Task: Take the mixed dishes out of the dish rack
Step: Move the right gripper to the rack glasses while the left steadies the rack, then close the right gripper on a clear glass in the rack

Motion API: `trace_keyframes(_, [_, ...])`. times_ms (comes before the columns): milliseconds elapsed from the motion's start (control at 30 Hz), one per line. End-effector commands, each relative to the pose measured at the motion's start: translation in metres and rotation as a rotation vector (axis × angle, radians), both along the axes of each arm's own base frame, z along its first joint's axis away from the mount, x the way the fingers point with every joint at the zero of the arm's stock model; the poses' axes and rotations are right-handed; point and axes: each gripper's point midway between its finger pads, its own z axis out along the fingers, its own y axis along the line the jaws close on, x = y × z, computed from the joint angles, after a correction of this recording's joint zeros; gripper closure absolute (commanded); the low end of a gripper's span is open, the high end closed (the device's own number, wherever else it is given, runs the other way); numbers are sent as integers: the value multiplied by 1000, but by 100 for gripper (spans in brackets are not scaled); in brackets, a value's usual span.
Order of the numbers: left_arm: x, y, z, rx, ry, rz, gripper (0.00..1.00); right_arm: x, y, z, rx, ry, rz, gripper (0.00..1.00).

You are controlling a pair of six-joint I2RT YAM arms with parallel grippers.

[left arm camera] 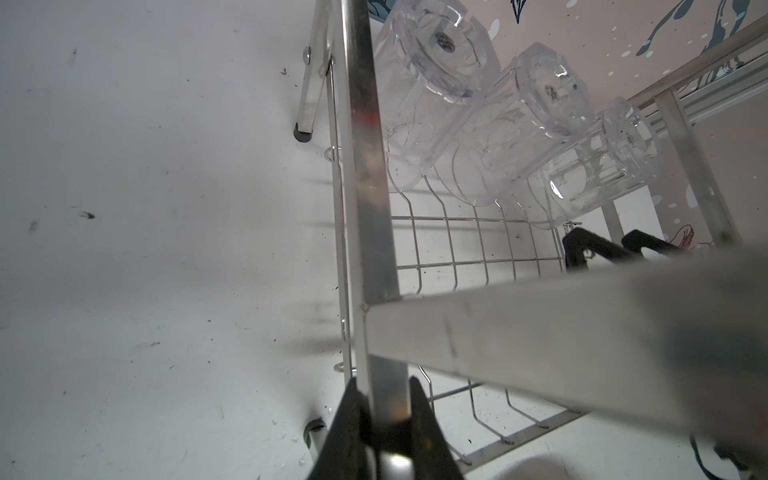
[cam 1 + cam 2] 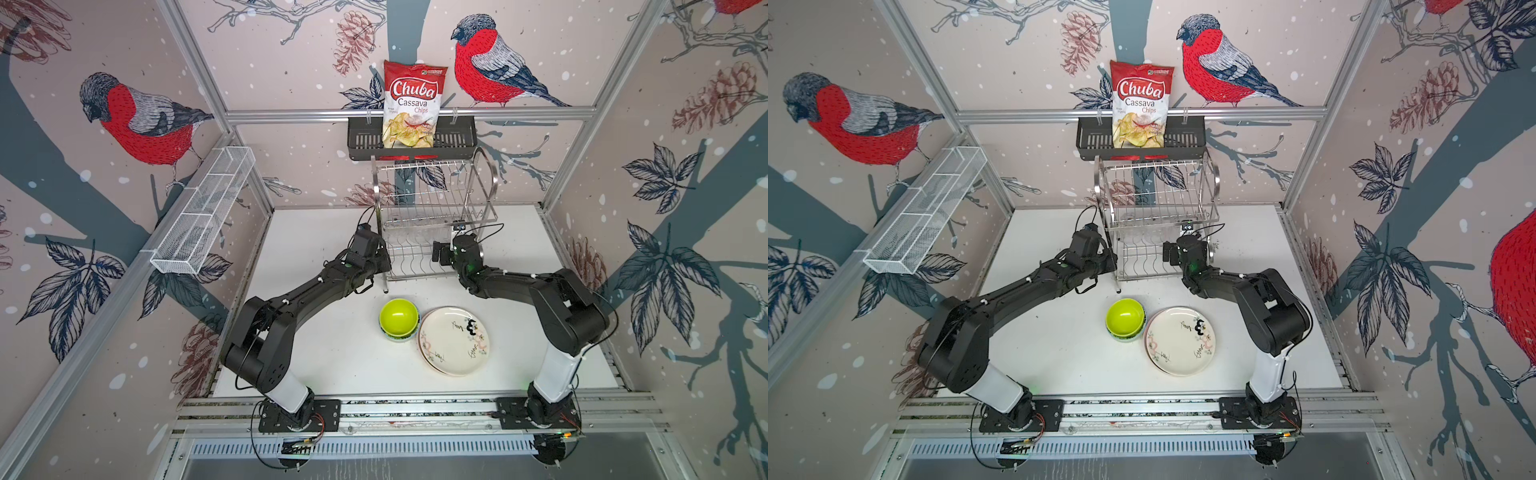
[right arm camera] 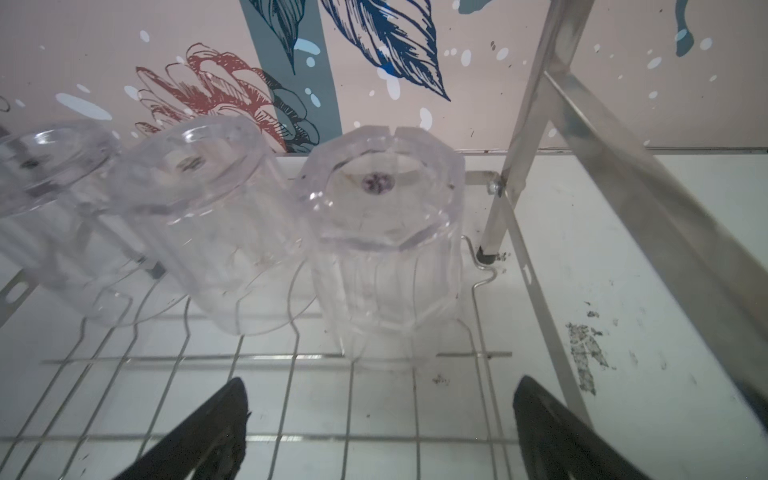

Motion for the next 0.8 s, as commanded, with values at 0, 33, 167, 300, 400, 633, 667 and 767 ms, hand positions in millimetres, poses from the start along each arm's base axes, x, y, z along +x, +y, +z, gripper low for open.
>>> trace_keyframes(0, [-10, -4, 0, 10, 24, -50, 86, 17, 0, 10, -8, -57, -24, 1])
trace_keyframes(33, [-11, -5, 1, 13, 23, -53, 86, 22, -1, 10, -6, -57, -33, 1])
trace_keyframes(167, [-9, -4, 3, 24, 17, -53, 86, 33, -3, 3, -5, -29, -40, 1])
trace_keyframes(300, [-8, -6, 4, 28, 15, -61, 86, 44, -6, -2, 9, 6, -43, 1])
trace_keyframes(400, [-7, -8, 4, 38, 17, -68, 86, 53, -8, -7, 15, 40, -47, 1])
trace_keyframes(633, [-7, -10, 6, 51, 5, -66, 86, 73, -7, -24, 15, 128, -38, 1])
trace_keyframes(667, [-8, -11, 6, 51, 7, -68, 86, 76, -6, -24, 15, 136, -35, 1])
trace_keyframes(767, [-9, -12, 6, 57, 7, -72, 86, 85, -5, -24, 3, 146, -30, 1])
